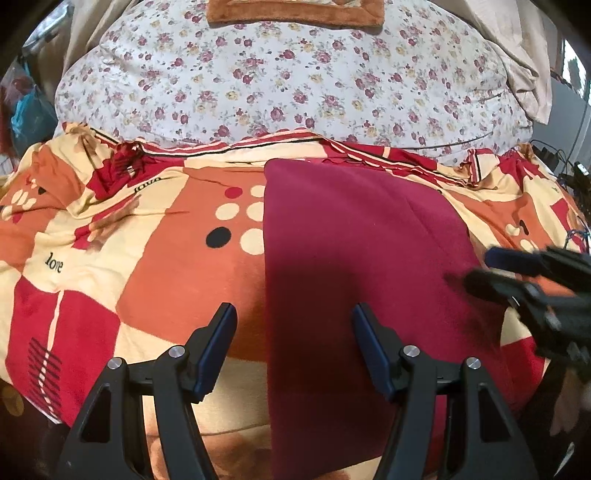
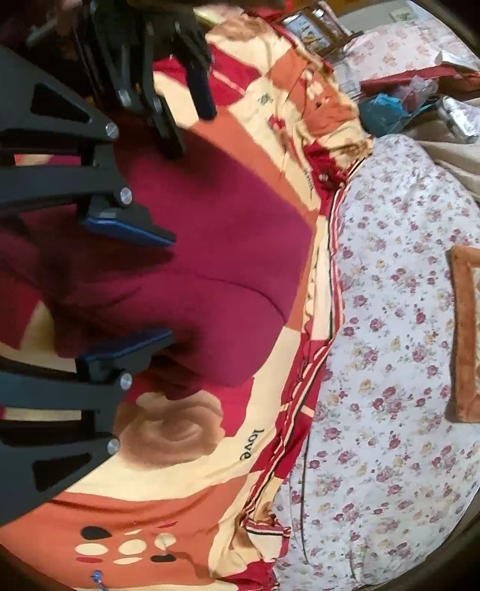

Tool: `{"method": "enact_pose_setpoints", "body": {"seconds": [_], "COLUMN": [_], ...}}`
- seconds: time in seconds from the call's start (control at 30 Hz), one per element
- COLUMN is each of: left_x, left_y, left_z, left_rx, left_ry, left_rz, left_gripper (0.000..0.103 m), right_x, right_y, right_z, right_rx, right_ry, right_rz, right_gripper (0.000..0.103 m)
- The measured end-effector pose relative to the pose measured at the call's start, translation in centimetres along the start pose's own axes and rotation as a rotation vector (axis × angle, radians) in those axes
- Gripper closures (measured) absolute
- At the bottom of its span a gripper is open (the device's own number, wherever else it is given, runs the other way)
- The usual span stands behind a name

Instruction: Fold small clothes

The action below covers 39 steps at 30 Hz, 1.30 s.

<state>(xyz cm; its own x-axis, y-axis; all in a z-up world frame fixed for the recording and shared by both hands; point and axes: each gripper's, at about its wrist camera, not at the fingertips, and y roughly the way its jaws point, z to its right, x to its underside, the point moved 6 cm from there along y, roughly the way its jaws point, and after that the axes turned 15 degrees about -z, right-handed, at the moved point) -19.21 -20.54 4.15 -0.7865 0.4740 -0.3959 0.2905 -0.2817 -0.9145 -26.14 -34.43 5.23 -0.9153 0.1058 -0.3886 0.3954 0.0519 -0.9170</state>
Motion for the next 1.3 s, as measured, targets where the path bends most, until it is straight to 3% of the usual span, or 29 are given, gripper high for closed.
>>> {"method": "enact_pose_setpoints", "body": {"seconds": [0.2, 0.3, 0.33, 0.4, 0.5, 0.63, 0.73, 0.8, 0.83, 0.87, 0.9, 0.97, 1.03, 1.2, 1.3], "left_x": [0.1, 0.2, 0.2, 0.4, 0.5, 0.5, 0.3, 0.0, -0.1, -0.1, -0.2, -0.3, -0.3, -0.3, -0.2], "left_y": [0.0, 0.0, 0.1, -0.1, -0.4, -1.0, -2.1, -3.0, -3.6, -4.0, -4.4, -5.0, -5.3, -5.7, -5.5], "left_z": [0.0, 0.1, 0.1, 0.0, -0.2, -0.2, -0.3, -0.3, -0.3, -0.2, -0.2, -0.4, -0.5, -0.5, -0.6], "left_rx": [0.002, 0.002, 0.003, -0.003, -0.009, -0.011, -0.015, -0.030, -0.037, -0.042, -0.047, -0.061, -0.079, -0.097, -0.086], "left_ry": [-0.010, -0.008, -0.004, 0.003, 0.005, -0.006, -0.006, -0.004, -0.002, 0.000, 0.000, -0.003, 0.001, 0.012, 0.007], "left_rz": [-0.002, -0.004, -0.009, -0.007, 0.000, 0.019, 0.054, 0.093, 0.118, 0.134, 0.150, 0.167, 0.176, 0.199, 0.188], "left_gripper": [0.058, 0.058, 0.058, 0.058, 0.058, 0.058, 0.058, 0.058, 0.058, 0.058, 0.058, 0.058, 0.058, 0.058, 0.058], "right_x": [3.1, 4.5, 5.0, 5.6, 5.6, 4.9, 4.0, 3.7, 3.7, 3.7, 3.6, 3.1, 2.6, 2.2, 2.1], "right_y": [-0.8, 1.4, 2.7, 3.5, 2.0, -1.4, -5.1, -7.4, -8.4, -9.0, -9.0, -7.6, -5.9, -4.1, -3.8], "right_z": [-1.6, -1.2, -0.9, -0.2, 0.3, 0.4, 0.0, 0.0, 0.2, 0.5, 0.8, 1.2, 1.3, 1.1, 1.2], "right_rx": [-0.004, 0.038, 0.009, -0.036, -0.082, -0.056, -0.051, -0.068, -0.098, -0.134, -0.160, -0.195, -0.150, -0.022, 0.007], "right_ry": [-0.062, -0.061, -0.043, -0.001, 0.029, 0.000, 0.002, 0.035, 0.066, 0.112, 0.145, 0.211, 0.229, 0.205, 0.227], "right_rz": [-0.019, -0.090, -0.132, -0.131, -0.082, -0.005, 0.131, 0.256, 0.329, 0.389, 0.406, 0.332, 0.254, 0.217, 0.213], "right_gripper": [0.050, 0.050, 0.050, 0.050, 0.050, 0.049, 0.046, 0.026, 0.008, 0.000, 0.000, 0.000, 0.000, 0.000, 0.000]}}
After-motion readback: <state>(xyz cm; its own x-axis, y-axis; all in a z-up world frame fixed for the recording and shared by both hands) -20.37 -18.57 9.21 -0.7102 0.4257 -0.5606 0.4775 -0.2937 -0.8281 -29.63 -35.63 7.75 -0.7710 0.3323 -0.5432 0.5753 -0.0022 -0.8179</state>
